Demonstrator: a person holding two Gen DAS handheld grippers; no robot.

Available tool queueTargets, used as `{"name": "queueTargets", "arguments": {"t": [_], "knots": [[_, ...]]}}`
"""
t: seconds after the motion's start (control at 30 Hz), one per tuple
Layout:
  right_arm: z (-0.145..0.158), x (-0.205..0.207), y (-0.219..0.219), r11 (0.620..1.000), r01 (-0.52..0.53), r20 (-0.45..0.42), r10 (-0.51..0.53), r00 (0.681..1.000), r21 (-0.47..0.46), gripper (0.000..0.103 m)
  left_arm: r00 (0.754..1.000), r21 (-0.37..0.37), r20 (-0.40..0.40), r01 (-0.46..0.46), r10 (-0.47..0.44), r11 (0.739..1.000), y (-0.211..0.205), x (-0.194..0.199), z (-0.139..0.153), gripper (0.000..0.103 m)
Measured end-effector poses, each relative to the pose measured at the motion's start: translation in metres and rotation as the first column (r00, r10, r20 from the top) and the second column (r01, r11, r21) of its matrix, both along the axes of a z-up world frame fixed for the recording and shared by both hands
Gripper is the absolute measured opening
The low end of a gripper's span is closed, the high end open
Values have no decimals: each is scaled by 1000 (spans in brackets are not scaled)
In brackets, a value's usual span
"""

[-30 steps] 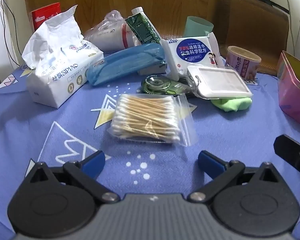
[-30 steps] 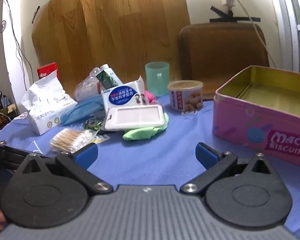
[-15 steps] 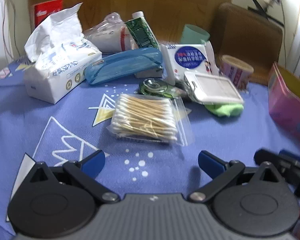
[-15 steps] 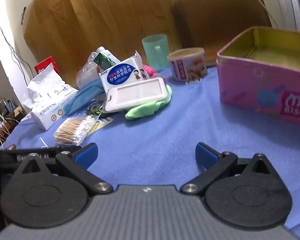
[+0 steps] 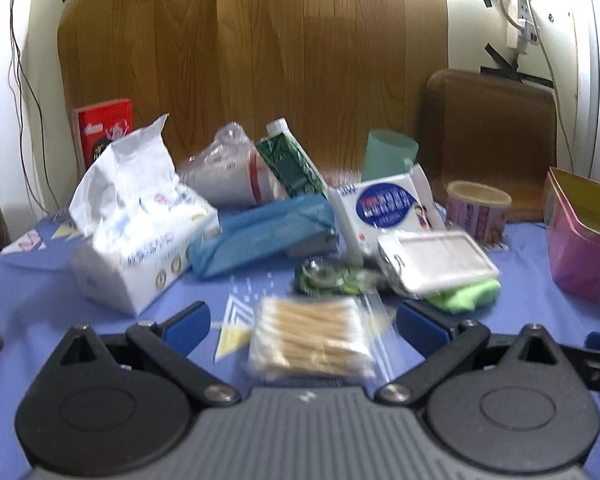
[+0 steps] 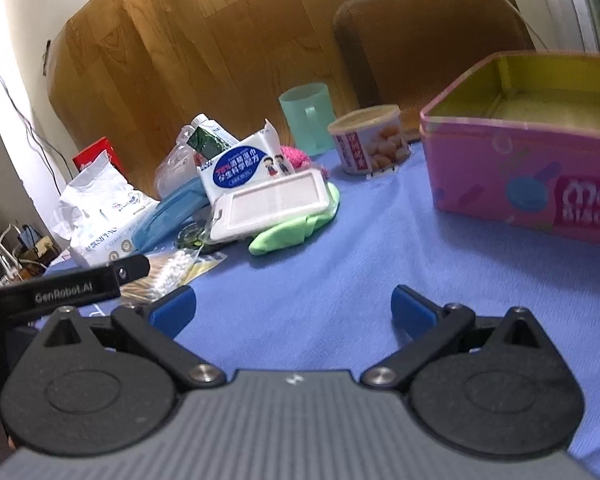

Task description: Organize soft objects

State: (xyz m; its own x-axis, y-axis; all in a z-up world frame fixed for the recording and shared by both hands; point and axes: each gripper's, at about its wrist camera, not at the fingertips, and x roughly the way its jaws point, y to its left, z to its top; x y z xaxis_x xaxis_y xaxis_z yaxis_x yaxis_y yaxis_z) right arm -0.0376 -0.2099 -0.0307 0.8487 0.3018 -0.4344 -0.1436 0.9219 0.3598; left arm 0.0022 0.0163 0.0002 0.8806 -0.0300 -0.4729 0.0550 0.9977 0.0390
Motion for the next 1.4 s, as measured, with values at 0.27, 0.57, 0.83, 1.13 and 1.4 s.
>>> {"name": "queueTargets", "arguments": {"t": [0.27,0.57,0.83,1.13,1.4], "knots": [[17,19,8,987,8,124,12,992,-161,103,1000,-13,3,-10,10,1000,0,15,-15,103],[8,23,14,980,16,158,15,987,-197,103,999,-59,33,3,-1,998,6,9,-13,103],[8,22,10,987,24,156,1,988,-156,103,1000,-62,-7,-4,4,998,8,14,-15,103],[8,21,7,990,24,159,-2,987,-136,103,1000,-35,-1,-3,3,999,4,13,-14,103],[9,22,6,990,27,154,-5,988,-137,100,1000,-85,-16,6,-7,996,11,15,-14,103]]}}
